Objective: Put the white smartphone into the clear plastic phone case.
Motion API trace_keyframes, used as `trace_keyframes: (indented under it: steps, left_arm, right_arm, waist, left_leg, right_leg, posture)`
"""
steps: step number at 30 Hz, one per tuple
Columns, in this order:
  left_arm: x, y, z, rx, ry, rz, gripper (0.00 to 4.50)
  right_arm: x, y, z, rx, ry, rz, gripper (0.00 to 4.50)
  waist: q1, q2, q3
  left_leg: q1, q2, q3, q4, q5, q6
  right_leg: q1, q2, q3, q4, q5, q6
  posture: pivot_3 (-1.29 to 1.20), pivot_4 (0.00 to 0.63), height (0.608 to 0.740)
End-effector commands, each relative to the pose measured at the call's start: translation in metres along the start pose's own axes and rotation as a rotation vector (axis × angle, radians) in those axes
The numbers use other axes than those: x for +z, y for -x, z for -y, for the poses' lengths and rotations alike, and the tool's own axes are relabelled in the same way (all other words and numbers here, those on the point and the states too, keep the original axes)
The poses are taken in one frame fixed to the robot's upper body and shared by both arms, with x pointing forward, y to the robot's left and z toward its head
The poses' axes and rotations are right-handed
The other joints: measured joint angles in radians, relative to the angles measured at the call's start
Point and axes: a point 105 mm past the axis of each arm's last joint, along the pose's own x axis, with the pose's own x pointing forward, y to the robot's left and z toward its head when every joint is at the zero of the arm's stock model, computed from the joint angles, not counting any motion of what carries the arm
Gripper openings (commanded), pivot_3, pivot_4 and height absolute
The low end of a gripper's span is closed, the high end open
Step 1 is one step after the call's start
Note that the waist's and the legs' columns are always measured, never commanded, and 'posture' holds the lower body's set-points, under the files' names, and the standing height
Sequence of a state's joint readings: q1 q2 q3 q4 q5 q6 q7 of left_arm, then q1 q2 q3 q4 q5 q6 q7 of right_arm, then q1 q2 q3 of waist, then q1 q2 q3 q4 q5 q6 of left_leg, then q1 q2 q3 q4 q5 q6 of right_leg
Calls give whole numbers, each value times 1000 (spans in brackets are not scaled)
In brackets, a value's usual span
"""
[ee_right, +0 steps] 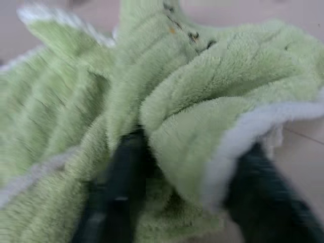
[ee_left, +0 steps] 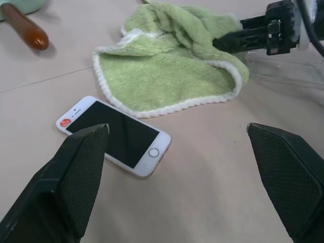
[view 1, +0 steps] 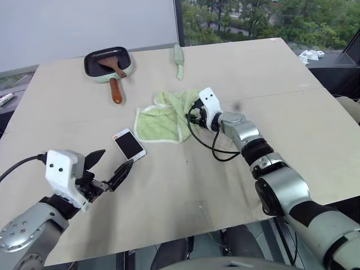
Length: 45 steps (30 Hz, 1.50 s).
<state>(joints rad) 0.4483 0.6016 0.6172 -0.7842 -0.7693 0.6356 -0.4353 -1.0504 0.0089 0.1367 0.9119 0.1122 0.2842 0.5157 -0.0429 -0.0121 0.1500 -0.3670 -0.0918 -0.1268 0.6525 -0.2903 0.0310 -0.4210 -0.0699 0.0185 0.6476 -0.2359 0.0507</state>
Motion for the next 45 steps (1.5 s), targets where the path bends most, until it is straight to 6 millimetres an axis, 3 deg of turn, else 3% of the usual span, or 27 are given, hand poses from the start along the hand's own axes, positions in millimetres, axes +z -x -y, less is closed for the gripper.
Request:
trace_keyframes:
  steps: [1,2,6,11,14,20,26,30,34,37,40,43,45]
  left_arm:
    - [9,1,1,-4,-34,24,4500]
    - [9,1,0,-6,-34,24,4500]
    - [13,-3,-2,-16,-31,41,4500]
    - [36,-14,-4,-32,-33,172,4500]
    - [41,-20,-2,-56,-37,196,4500]
    - [77,-48,27,-270,-3,347,4500]
    - [103,-62,56,-508,33,424,4500]
    - [96,-74,64,-594,14,378,4500]
    - [87,-81,65,-639,-9,337,4500]
    - [84,-85,62,-645,-24,325,4500]
    - [79,-85,59,-641,-37,309,4500]
    - [76,-85,57,-630,-45,297,4500]
    - [73,-84,55,-621,-52,287,4500]
  right_arm:
    - [37,1,-7,45,33,120,342]
    - [42,2,-8,54,27,143,23]
    - [73,16,1,53,-2,264,23]
    - [120,59,39,-42,-4,442,23]
    - [133,79,54,-93,10,481,23]
    - [166,182,113,-342,62,556,23]
    - [156,247,145,-564,105,501,23]
    - [121,280,169,-713,103,343,23]
    - [89,300,177,-761,87,181,1526]
    - [88,317,175,-767,117,142,3091]
    - [78,333,168,-727,198,14,4365]
    - [63,339,158,-651,253,-108,4461]
    - [50,340,139,-498,274,-191,4461]
  waist:
    - [-1,0,0]
    - [-1,0,0]
    - [1,1,1]
    - [9,1,1]
    - [7,1,0]
    - [21,2,1]
    - [14,1,1]
    - [5,1,1]
    - [6,1,1]
    - [5,2,1]
    - [11,2,1]
    - [22,2,1]
    - [28,2,1]
  left_leg:
    - [0,0,0,0,0,0]
    - [0,0,1,0,0,0]
    - [-1,0,1,0,0,0]
    - [-1,0,0,0,0,0]
    - [-2,0,0,0,0,0]
    - [-7,0,-2,2,0,0]
    - [-14,-1,1,6,0,0]
    - [-14,-1,3,6,0,0]
    - [-14,-1,4,8,0,0]
    - [-13,0,6,9,0,0]
    - [-13,0,6,10,0,1]
    - [-14,0,6,11,0,1]
    - [-14,0,6,13,-1,2]
  right_leg:
    - [0,0,0,0,0,0]
    - [0,0,0,0,0,0]
    - [-1,0,0,0,0,0]
    - [-1,0,-1,0,0,0]
    - [-1,-1,-1,-1,0,0]
    - [-4,-1,-3,-1,0,0]
    - [-11,-2,-1,1,0,1]
    - [-11,-2,1,3,0,1]
    - [-12,-2,2,5,0,1]
    - [-12,-1,4,8,0,1]
    - [-12,-1,5,9,0,1]
    - [-12,-1,4,8,0,1]
    - [-12,-1,4,9,0,1]
  posture:
    - [0,150,740]
    - [0,150,740]
    - [0,150,740]
    - [0,150,740]
    - [0,150,740]
    - [0,150,740]
    - [0,150,740]
    - [0,150,740]
    - [0,150,740]
    - [0,150,740]
    - [0,150,740]
    - [0,150,740]
    - [0,150,740]
